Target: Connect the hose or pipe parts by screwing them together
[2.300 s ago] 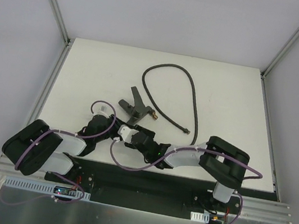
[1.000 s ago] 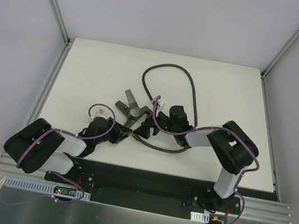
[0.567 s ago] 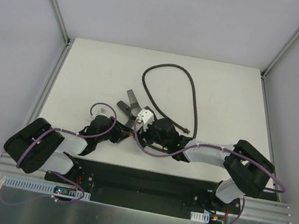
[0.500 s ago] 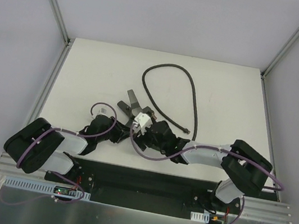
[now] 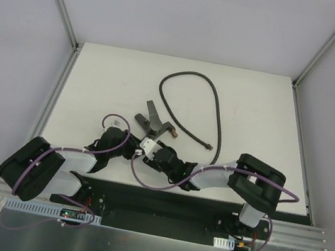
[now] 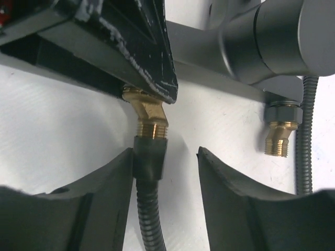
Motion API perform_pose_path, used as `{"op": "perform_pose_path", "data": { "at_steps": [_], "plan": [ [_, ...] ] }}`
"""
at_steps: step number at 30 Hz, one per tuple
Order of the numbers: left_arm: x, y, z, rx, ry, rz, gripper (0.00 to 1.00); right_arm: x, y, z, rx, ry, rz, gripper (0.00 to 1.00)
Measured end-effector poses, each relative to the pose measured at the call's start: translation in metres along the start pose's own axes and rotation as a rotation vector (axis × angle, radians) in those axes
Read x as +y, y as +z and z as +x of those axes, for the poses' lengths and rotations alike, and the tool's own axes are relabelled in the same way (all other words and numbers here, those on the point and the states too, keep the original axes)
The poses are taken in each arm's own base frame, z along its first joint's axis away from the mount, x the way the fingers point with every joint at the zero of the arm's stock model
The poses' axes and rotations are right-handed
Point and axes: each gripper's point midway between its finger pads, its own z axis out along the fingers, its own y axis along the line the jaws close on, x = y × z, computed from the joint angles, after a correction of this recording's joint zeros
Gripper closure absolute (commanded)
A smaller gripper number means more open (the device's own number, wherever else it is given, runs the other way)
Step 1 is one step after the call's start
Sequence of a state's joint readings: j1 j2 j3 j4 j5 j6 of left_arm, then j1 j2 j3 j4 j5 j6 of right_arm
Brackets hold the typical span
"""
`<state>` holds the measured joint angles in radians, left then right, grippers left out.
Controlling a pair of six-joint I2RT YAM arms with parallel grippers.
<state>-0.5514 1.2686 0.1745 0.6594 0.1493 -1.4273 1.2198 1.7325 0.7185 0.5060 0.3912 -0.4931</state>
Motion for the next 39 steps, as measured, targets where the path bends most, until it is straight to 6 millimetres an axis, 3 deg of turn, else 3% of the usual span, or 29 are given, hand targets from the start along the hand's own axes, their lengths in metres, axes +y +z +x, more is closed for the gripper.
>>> {"op": "perform_pose_path", "data": {
  "at_steps": [1,3,4,6,11,26,28,30,32,35,36,39],
  "plan": [
    [-0.001,0.000,0.000,0.000,0.000,0.000,1.00,0.000,0.002,0.000,0.001,0.001,0.008,0.51],
    [-0.001,0.000,0.000,0.000,-0.001,-0.002,1.00,0.000,0.006,-0.002,-0.003,0.003,0.017,0.70],
    [-0.002,0.000,0.000,-0.002,-0.002,0.000,1.00,0.001,0.008,-0.003,-0.006,0.008,0.015,0.88],
    [-0.002,0.000,-0.002,-0.007,-0.004,-0.001,1.00,0.005,0.011,-0.004,-0.009,0.001,0.016,0.99],
    [-0.003,0.001,-0.009,-0.050,-0.012,0.000,1.00,0.002,0.021,-0.008,-0.049,0.110,-0.065,0.99],
    [-0.004,0.001,-0.027,-0.149,0.016,0.064,1.00,0.008,0.037,-0.029,-0.213,0.879,-0.809,0.99],
    [-0.004,0.002,-0.028,-0.154,0.027,0.065,1.00,0.008,0.037,-0.029,-0.200,0.945,-0.864,0.85],
    [-0.004,0.002,-0.028,-0.155,0.030,0.070,1.00,0.007,0.036,-0.030,-0.200,0.979,-0.890,0.63],
    [-0.005,0.002,-0.028,-0.152,0.031,0.072,1.00,0.006,0.034,-0.030,-0.191,1.004,-0.897,0.54],
    [0.000,0.002,-0.019,-0.109,0.037,0.056,1.00,-0.004,0.034,-0.040,-0.244,0.988,-0.859,0.32],
    [0.001,0.001,-0.015,-0.090,0.040,0.050,1.00,-0.008,0.034,-0.040,-0.253,0.977,-0.830,0.21],
    [0.005,0.001,-0.008,-0.053,0.042,0.033,1.00,-0.026,0.023,-0.043,-0.279,0.931,-0.711,0.19]
  ]
}}
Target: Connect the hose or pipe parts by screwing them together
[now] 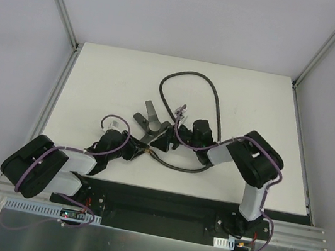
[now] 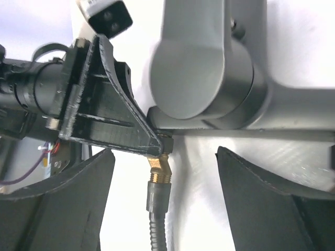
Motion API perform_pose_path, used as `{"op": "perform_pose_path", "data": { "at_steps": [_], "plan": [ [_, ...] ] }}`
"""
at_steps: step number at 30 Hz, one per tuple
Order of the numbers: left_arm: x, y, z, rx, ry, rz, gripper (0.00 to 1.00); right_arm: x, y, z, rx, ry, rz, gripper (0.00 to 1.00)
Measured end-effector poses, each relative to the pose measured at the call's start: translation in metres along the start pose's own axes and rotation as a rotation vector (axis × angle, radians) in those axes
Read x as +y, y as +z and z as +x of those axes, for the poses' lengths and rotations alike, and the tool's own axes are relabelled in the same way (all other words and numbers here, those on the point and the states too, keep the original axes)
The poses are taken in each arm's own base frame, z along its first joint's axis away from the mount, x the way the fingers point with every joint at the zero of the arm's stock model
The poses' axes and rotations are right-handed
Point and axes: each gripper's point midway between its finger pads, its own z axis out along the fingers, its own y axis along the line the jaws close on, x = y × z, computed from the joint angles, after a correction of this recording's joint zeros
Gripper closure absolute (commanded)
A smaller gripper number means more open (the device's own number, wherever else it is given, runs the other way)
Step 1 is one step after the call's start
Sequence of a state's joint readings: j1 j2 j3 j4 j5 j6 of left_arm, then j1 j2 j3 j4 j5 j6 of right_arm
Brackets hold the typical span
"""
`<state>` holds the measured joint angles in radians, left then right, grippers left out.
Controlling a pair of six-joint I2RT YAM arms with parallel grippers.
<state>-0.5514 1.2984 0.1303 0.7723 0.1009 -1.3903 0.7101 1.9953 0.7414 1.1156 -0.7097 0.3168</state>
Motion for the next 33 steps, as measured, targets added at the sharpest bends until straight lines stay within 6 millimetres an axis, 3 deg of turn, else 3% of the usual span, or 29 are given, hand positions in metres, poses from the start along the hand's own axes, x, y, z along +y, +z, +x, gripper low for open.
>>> {"op": "perform_pose_path", "data": {
  "at_steps": [6,9,11,12,15,17,23,30,31,33],
  "plan": [
    [-0.001,0.000,0.004,0.023,0.003,-0.010,1.00,0.007,-0.031,-0.028,-0.105,-0.202,0.187,0.27],
    [-0.002,0.001,0.004,0.025,0.003,-0.011,1.00,0.010,-0.033,-0.017,-0.080,-0.317,0.277,0.30],
    [-0.002,0.001,0.004,0.028,0.003,-0.012,1.00,0.018,-0.027,0.000,-0.027,-0.409,0.321,0.32],
    [-0.002,0.001,0.004,0.029,0.003,-0.012,1.00,0.022,-0.025,0.010,0.002,-0.465,0.348,0.39],
    [-0.002,0.001,0.005,0.033,0.002,-0.018,1.00,0.026,-0.021,0.034,0.079,-0.601,0.411,0.47],
    [-0.003,0.002,0.005,0.036,0.002,-0.019,1.00,0.026,-0.023,0.044,0.119,-0.687,0.468,0.47],
    [-0.007,0.002,0.007,0.051,0.002,-0.020,1.00,0.015,-0.023,0.040,0.161,-0.869,0.655,0.49],
    [-0.007,0.001,0.008,0.056,0.003,-0.026,1.00,-0.002,-0.022,0.047,0.229,-0.944,0.764,0.58],
    [-0.007,0.001,0.008,0.056,0.003,-0.026,1.00,-0.003,-0.022,0.047,0.234,-0.947,0.776,0.60],
    [-0.008,0.001,0.007,0.055,0.003,-0.026,1.00,-0.003,-0.021,0.047,0.239,-0.952,0.789,0.79]
  ]
}}
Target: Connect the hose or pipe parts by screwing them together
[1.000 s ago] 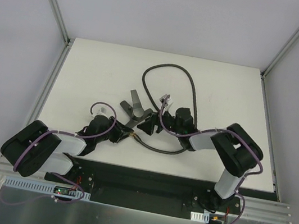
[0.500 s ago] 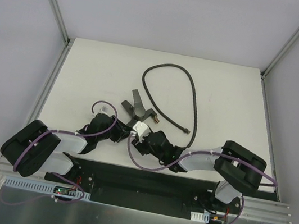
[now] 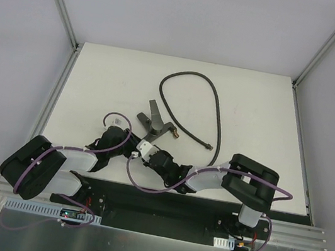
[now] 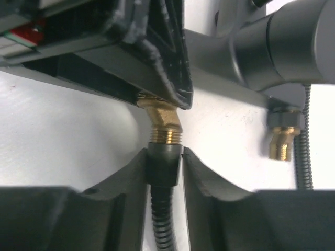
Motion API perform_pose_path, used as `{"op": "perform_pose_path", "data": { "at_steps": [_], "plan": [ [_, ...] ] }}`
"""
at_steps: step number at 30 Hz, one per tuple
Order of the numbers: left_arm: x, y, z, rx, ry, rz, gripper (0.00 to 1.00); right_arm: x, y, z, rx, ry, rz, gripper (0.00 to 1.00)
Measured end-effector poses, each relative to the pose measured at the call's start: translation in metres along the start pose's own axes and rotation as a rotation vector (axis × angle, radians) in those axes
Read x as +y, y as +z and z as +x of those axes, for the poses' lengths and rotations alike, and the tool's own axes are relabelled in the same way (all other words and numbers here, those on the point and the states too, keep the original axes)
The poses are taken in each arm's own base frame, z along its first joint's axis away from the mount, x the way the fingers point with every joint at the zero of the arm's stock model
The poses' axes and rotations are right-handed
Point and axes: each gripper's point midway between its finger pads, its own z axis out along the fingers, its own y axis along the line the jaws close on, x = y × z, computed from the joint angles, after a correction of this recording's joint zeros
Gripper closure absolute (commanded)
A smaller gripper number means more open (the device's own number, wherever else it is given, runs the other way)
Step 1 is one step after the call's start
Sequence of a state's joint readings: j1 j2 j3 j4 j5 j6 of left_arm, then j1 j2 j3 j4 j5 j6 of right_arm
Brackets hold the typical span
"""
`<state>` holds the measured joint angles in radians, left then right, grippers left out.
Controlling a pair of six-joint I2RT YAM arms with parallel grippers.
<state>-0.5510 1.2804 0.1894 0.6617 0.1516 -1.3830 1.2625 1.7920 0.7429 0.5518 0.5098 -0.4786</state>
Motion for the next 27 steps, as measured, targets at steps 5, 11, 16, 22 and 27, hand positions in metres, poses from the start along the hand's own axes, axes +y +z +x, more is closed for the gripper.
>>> {"op": "perform_pose_path", "data": {
  "at_steps": [5,11,16,22,27],
  "plan": [
    [-0.002,0.000,-0.001,-0.005,-0.002,0.003,1.00,0.002,0.001,0.001,0.007,0.014,-0.008,0.99],
    [0.004,-0.003,-0.008,-0.056,-0.014,0.038,1.00,0.008,0.012,-0.004,-0.054,0.247,-0.255,0.99],
    [0.006,-0.007,-0.017,-0.118,-0.029,0.075,1.00,0.014,0.020,-0.017,-0.110,0.544,-0.600,0.99],
    [0.007,-0.006,-0.034,-0.205,-0.044,0.097,1.00,0.016,0.032,-0.032,-0.137,0.833,-0.862,0.99],
    [0.007,-0.004,-0.034,-0.203,-0.048,0.101,1.00,0.014,0.031,-0.031,-0.128,0.955,-0.952,0.73]
  ]
}}
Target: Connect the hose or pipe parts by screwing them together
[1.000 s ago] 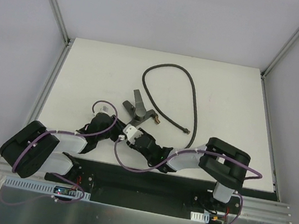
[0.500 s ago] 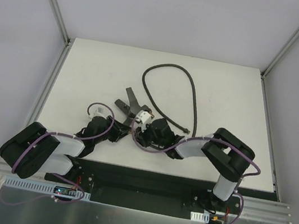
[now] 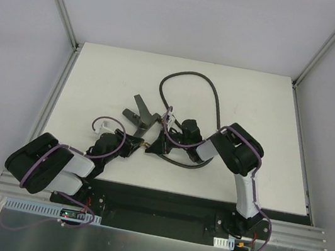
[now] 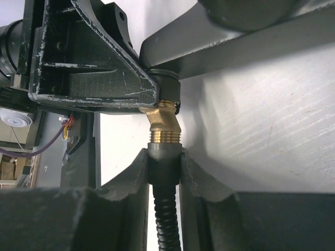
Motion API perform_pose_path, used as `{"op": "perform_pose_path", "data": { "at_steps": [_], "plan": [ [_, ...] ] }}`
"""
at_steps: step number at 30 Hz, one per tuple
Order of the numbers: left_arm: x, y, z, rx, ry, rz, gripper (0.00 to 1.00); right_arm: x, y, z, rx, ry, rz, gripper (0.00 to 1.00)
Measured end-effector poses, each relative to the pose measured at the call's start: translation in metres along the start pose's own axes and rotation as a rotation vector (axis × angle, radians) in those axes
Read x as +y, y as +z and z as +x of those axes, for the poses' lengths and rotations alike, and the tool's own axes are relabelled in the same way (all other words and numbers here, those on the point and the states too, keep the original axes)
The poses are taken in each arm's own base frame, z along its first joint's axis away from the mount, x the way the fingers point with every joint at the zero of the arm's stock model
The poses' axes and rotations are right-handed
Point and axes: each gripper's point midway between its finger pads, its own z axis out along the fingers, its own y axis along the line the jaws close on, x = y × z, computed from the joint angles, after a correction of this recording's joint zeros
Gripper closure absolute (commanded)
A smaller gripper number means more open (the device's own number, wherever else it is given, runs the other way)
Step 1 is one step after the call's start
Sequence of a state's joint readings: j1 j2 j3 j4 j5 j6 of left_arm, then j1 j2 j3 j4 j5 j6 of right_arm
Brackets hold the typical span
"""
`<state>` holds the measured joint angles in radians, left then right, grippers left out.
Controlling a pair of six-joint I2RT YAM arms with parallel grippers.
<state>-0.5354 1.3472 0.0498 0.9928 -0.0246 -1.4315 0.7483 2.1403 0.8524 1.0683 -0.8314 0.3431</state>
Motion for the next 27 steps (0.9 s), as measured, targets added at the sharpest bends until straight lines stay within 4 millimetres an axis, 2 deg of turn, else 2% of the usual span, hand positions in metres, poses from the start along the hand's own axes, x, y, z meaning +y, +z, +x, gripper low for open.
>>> {"op": "perform_pose_path", "data": {
  "at_steps": [1,4,9,13,16,17,21,26,27],
  "plan": [
    [0.000,0.000,0.000,0.000,-0.001,0.000,1.00,-0.001,0.000,0.001,0.002,0.006,0.003,0.59],
    [0.001,-0.001,0.004,0.020,-0.012,-0.005,1.00,0.001,-0.004,-0.004,-0.003,-0.018,0.041,0.39],
    [0.011,-0.004,0.017,0.081,-0.008,-0.048,1.00,0.014,-0.032,-0.027,-0.072,-0.185,0.211,0.37],
    [0.011,-0.004,0.020,0.099,-0.009,-0.060,1.00,0.022,-0.049,-0.039,-0.090,-0.349,0.353,0.29],
    [0.010,-0.004,0.021,0.108,-0.008,-0.067,1.00,0.020,-0.052,-0.030,-0.056,-0.465,0.476,0.27],
    [0.009,-0.004,0.022,0.111,-0.009,-0.067,1.00,0.027,-0.046,-0.017,-0.022,-0.521,0.499,0.27],
    [0.008,-0.004,0.023,0.120,-0.010,-0.073,1.00,0.029,-0.040,0.011,0.074,-0.701,0.616,0.26],
    [0.007,-0.005,0.024,0.125,-0.010,-0.077,1.00,0.013,-0.038,0.030,0.172,-0.876,0.779,0.30],
    [0.007,-0.006,0.024,0.126,-0.010,-0.077,1.00,0.013,-0.035,0.026,0.163,-0.903,0.805,0.31]
  ]
}}
